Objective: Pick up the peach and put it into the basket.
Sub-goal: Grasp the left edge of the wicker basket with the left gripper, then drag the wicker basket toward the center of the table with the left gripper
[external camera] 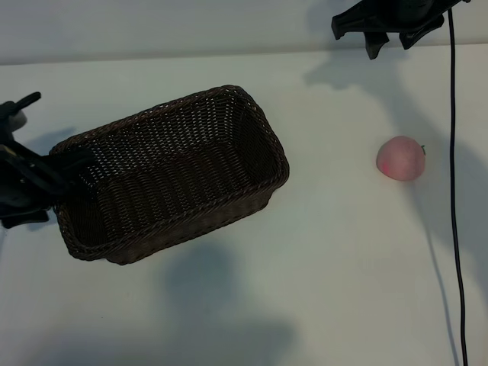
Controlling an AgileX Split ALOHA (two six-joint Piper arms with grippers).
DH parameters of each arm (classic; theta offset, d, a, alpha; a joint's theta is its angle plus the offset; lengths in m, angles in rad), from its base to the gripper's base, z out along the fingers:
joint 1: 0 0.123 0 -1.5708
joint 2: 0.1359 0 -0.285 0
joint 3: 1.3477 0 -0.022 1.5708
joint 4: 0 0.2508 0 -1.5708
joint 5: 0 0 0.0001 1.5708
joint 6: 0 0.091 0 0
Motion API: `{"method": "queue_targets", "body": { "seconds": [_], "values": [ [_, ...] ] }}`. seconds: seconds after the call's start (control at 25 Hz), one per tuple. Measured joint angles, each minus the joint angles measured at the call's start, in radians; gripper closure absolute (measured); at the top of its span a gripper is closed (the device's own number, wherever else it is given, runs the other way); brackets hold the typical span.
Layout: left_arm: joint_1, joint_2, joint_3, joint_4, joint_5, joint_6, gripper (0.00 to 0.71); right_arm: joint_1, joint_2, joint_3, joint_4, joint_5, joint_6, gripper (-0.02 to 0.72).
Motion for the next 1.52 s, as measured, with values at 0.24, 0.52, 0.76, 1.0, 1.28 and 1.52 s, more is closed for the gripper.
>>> {"method": "queue_targets", "body": {
  "seconds": [0.24, 0.52, 0.76, 1.0, 1.28, 1.52],
  "values": [
    [0.0, 0.048, 0.0, -0.091, -0.035, 0.078, 0.123, 0.0, 0.0, 0.0, 0.0, 0.0, 0.0, 0.24],
    [0.0, 0.083, 0.001, -0.101, -0.047, 0.084, 0.292, 0.0, 0.0, 0.0, 0.0, 0.0, -0.012, 0.24],
    [0.0, 0.09, 0.001, -0.104, -0.059, 0.084, 0.609, 0.0, 0.0, 0.0, 0.0, 0.0, -0.014, 0.241],
    [0.0, 0.09, 0.001, -0.12, -0.066, 0.094, 0.615, 0.0, 0.0, 0.0, 0.0, 0.0, -0.014, 0.243],
    [0.0, 0.09, 0.002, -0.338, -0.073, 0.32, 0.617, 0.0, 0.0, 0.0, 0.0, 0.0, -0.014, 0.243],
    [0.0, 0.09, -0.011, -0.625, -0.049, 0.606, 0.617, 0.0, 0.0, 0.0, 0.0, 0.0, -0.014, 0.243]
  ]
}}
